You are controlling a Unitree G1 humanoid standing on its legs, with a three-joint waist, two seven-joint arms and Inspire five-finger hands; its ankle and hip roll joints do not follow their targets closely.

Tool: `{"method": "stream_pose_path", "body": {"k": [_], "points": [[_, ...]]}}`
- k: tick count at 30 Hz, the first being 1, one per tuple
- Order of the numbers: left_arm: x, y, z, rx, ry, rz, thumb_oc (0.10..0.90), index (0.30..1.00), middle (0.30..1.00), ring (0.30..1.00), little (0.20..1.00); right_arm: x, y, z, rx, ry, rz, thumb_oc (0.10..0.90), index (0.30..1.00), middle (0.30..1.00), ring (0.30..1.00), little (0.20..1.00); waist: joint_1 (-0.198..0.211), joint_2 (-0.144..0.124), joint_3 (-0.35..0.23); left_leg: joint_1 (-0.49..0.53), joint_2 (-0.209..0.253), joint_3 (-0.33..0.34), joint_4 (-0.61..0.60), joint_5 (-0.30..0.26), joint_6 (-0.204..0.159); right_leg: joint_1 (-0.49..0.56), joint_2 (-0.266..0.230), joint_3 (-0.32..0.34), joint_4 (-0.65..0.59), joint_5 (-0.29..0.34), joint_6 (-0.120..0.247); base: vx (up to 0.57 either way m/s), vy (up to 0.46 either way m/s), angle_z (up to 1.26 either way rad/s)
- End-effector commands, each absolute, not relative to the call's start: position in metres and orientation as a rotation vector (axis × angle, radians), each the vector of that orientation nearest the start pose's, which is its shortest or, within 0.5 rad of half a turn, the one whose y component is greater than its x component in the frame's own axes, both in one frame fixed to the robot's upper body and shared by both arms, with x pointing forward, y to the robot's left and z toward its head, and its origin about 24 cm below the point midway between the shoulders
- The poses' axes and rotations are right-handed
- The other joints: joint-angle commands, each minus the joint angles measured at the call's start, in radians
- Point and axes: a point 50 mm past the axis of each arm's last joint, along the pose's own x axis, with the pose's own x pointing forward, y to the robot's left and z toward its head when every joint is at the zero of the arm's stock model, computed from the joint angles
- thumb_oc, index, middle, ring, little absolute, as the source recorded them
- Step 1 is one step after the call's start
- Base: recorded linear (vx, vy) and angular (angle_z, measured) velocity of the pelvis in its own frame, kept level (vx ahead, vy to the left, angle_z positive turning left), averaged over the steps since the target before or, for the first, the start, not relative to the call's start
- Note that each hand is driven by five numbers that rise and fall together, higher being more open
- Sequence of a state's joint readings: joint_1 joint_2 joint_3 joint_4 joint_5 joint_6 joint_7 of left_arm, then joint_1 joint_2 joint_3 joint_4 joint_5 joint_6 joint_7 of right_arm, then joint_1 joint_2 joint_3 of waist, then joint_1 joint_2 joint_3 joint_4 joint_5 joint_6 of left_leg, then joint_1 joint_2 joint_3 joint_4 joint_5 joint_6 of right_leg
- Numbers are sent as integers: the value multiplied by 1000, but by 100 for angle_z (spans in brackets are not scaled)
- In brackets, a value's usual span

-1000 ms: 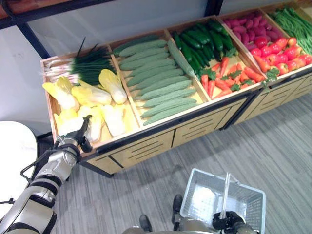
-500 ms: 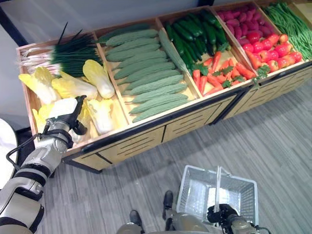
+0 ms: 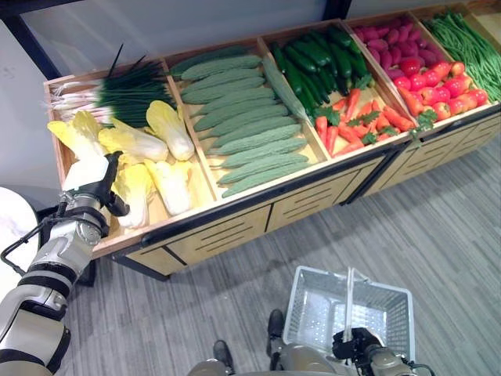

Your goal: Get the vegetables into the basket

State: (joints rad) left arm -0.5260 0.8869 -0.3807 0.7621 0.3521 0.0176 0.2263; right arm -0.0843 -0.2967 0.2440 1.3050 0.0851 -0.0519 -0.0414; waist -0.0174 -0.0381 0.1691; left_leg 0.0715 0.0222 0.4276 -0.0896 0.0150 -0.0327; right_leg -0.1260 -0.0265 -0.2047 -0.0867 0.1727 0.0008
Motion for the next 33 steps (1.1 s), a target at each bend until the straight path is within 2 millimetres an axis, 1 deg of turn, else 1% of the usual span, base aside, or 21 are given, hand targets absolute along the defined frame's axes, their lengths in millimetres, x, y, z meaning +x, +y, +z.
{"method": "stream_pose_path", "body": {"k": [1,3,8,9,12,13,15,18,26,31,33], "points": [[332,349,148,1352,94,387,900,1000,1000,1000,1000,79,-265,-157,-452,1301,-22,400,300,300,300,300,-1,39,-23,-7,-3,-12,2,-68,-19,76,-57,-1,-1,-106,148,0,0,0],[335,350,145,1346,120,392,900,1000,1000,1000,1000,85,-266,-155,-460,1285,-21,400,300,300,300,300,-4,34,-16,-30,1,-10,2,-59,-20,54,-55,5,-1,-99,147,-34,-18,-6],[342,347,149,1346,116,395,900,1000,1000,1000,1000,91,-267,-154,-473,1262,-21,400,300,300,300,300,-10,25,-13,-78,6,-7,2,-44,-21,4,-50,10,-1,-85,146,-23,-15,-8],[345,347,154,1345,107,408,900,1000,1000,1000,1000,94,-267,-153,-480,1253,-16,400,300,300,300,300,-14,22,-12,-95,8,-6,2,-39,-22,-14,-48,12,-1,-80,146,-13,-14,-4],[347,350,158,1353,121,428,900,1000,1000,1000,1000,98,-267,-152,-491,1241,-13,400,300,300,300,300,-17,16,-16,-128,12,-2,2,-30,-24,-45,-46,15,-1,-72,146,-5,-13,-3],[350,348,161,1357,111,430,900,1000,1000,1000,1000,101,-267,-151,-492,1231,-15,400,300,300,300,300,-19,14,-14,-140,14,-2,2,-27,-25,-57,-45,16,-1,-69,146,0,0,0],[352,350,161,1353,139,437,900,1000,1000,1000,1000,107,-265,-150,-494,1210,-13,400,300,300,300,300,-26,8,-8,-162,19,-1,2,-20,-26,-80,-44,22,-1,-63,145,3,-16,-1],[354,351,160,1351,170,432,900,1000,1000,1000,1000,112,-264,-149,-492,1195,-9,400,300,300,300,300,-27,6,-2,-175,21,0,2,-16,-27,-92,-42,24,-1,-61,144,0,0,0],[354,352,149,1323,250,399,900,1000,1000,1000,1000,116,-260,-149,-494,1184,10,400,300,300,300,300,-30,2,5,-177,24,7,2,-15,-30,-101,-39,29,-1,-61,140,10,-3,-2],[356,347,148,1333,233,379,900,1000,1000,1000,1000,116,-259,-149,-494,1181,17,400,300,300,300,300,-32,2,1,-181,23,10,2,-15,-31,-106,-38,32,-1,-60,140,0,0,0],[359,342,148,1337,204,364,900,1000,1000,1000,1000,115,-258,-150,-497,1179,25,400,300,300,300,300,-31,2,-1,-178,23,10,2,-17,-30,-104,-38,33,-1,-62,139,0,0,0]]}}
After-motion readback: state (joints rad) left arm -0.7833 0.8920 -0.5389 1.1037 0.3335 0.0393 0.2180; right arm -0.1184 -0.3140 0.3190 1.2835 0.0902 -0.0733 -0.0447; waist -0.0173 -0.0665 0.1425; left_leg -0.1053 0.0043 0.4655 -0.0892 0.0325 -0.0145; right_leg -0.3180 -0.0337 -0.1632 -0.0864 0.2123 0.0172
